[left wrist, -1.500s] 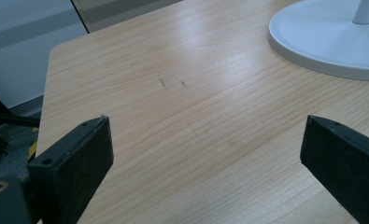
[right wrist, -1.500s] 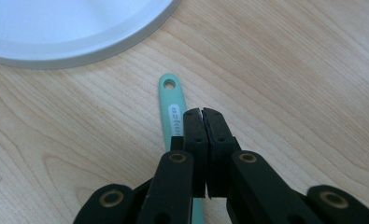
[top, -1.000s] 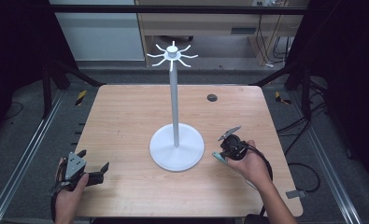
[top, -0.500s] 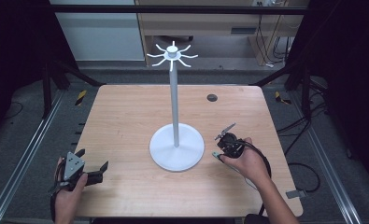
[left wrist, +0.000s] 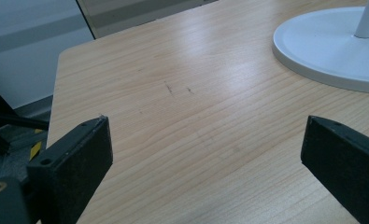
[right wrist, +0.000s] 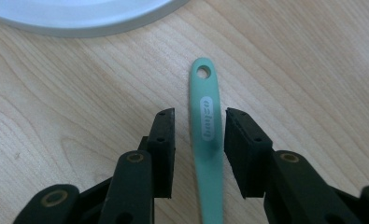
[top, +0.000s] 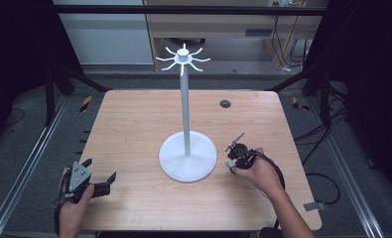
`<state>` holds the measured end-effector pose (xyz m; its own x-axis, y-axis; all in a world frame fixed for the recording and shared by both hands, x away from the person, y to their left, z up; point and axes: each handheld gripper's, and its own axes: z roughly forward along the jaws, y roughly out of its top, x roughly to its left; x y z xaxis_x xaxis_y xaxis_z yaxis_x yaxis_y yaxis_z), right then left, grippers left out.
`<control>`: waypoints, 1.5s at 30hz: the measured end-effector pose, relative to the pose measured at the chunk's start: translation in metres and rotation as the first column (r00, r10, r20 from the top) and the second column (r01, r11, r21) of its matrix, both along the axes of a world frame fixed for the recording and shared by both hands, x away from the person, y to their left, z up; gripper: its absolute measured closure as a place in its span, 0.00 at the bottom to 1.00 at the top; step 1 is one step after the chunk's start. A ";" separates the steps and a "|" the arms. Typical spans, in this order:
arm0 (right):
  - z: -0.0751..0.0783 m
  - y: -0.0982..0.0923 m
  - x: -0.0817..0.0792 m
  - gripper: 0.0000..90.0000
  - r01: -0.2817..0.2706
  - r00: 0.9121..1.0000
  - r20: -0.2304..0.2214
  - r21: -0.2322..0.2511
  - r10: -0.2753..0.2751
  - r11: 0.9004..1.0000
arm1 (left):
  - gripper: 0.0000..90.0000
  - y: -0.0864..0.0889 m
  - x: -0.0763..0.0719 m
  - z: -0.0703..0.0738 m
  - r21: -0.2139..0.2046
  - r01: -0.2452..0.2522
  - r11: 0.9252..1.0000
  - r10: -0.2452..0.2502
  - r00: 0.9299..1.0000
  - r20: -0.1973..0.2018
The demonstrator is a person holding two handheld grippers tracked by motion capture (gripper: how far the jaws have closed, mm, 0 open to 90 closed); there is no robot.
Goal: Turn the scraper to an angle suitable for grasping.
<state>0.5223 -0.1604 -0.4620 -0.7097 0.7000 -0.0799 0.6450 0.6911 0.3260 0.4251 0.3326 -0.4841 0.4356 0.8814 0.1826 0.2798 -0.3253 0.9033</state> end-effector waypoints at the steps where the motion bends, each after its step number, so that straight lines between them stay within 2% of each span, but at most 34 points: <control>1: -0.001 0.001 0.000 0.71 0.005 1.000 -0.005 -0.004 -0.005 1.000 | 0.02 -0.001 0.000 0.000 0.000 0.001 1.000 -0.001 1.000 0.000; 7: -0.003 0.002 0.004 0.72 0.017 0.999 -0.031 -0.011 -0.017 1.000 | 0.02 -0.002 0.000 0.000 0.006 0.007 1.000 -0.007 1.000 -0.001; 8: -0.003 0.000 0.007 0.72 0.000 1.000 -0.026 -0.012 0.000 1.000 | 0.02 -0.002 0.000 0.000 0.006 0.007 1.000 -0.007 1.000 0.000; 13: -0.002 0.000 0.009 0.73 0.033 0.998 -0.052 -0.007 -0.033 0.999 | 0.02 -0.003 -0.001 0.000 0.008 0.013 1.000 -0.013 1.000 0.004; 15: -0.003 -0.001 0.012 0.74 0.017 0.999 -0.049 -0.013 -0.018 1.000 | 0.02 -0.003 -0.001 0.000 0.008 0.013 1.000 -0.013 1.000 0.004; 20: -0.005 -0.001 0.017 0.75 0.027 0.996 -0.079 -0.011 -0.028 1.000 | 0.02 -0.004 -0.001 0.000 0.008 0.015 1.000 -0.015 1.000 0.004; 22: -0.007 -0.002 0.018 0.75 0.007 0.997 -0.070 -0.015 -0.008 1.000 | 0.02 -0.003 -0.001 0.000 0.008 0.014 1.000 -0.014 1.000 0.005; 23: -0.006 -0.001 0.018 0.75 0.031 0.996 -0.085 -0.003 -0.031 1.000 | 0.02 -0.003 -0.001 0.000 0.008 0.014 1.000 -0.014 1.000 0.005; 25: -0.006 0.000 0.018 0.77 0.045 0.994 -0.095 0.002 -0.044 0.999 | 0.02 -0.003 -0.001 0.000 0.008 0.013 1.000 -0.013 1.000 0.004; 27: -0.005 0.001 0.018 0.80 0.041 0.994 -0.104 0.006 -0.040 0.999 | 0.02 -0.003 -0.001 0.000 0.008 0.014 1.000 -0.014 1.000 0.004; 28: -0.006 -0.001 0.020 0.81 -0.003 0.996 -0.084 -0.005 0.003 1.000 | 0.02 -0.004 -0.001 0.000 0.007 0.015 1.000 -0.015 1.000 0.004; 29: -0.005 0.001 0.019 0.81 0.028 0.994 -0.103 -0.005 -0.029 1.000 | 0.02 -0.004 -0.001 0.000 0.007 0.015 1.000 -0.015 1.000 0.004; 30: -0.006 0.001 0.019 0.81 0.005 0.996 -0.088 -0.015 -0.007 1.000 | 0.02 -0.004 -0.001 0.000 0.007 0.016 1.000 -0.016 1.000 0.003; 32: -0.005 0.003 0.019 0.82 0.025 0.994 -0.102 -0.013 -0.026 1.000 | 0.02 -0.003 -0.001 0.001 0.008 0.015 1.000 -0.015 1.000 0.004; 34: -0.004 0.002 0.018 0.83 0.022 0.994 -0.103 0.015 -0.021 1.000 | 0.02 -0.003 -0.002 0.001 0.005 0.013 1.000 -0.013 1.000 0.005; 36: 0.000 0.000 0.017 0.83 0.029 0.996 -0.083 0.032 -0.026 0.999 | 0.02 -0.002 -0.002 0.001 0.001 0.012 1.000 -0.012 1.000 0.006; 40: 0.013 -0.009 0.014 0.83 0.059 0.997 -0.051 0.101 -0.054 0.993 | 0.02 -0.001 -0.004 0.001 -0.004 0.005 1.000 -0.005 1.000 0.003; 45: 0.037 -0.016 0.007 0.83 0.049 0.998 0.021 0.157 -0.052 0.986 | 0.02 0.000 -0.006 0.002 -0.035 -0.005 0.999 0.005 1.000 0.009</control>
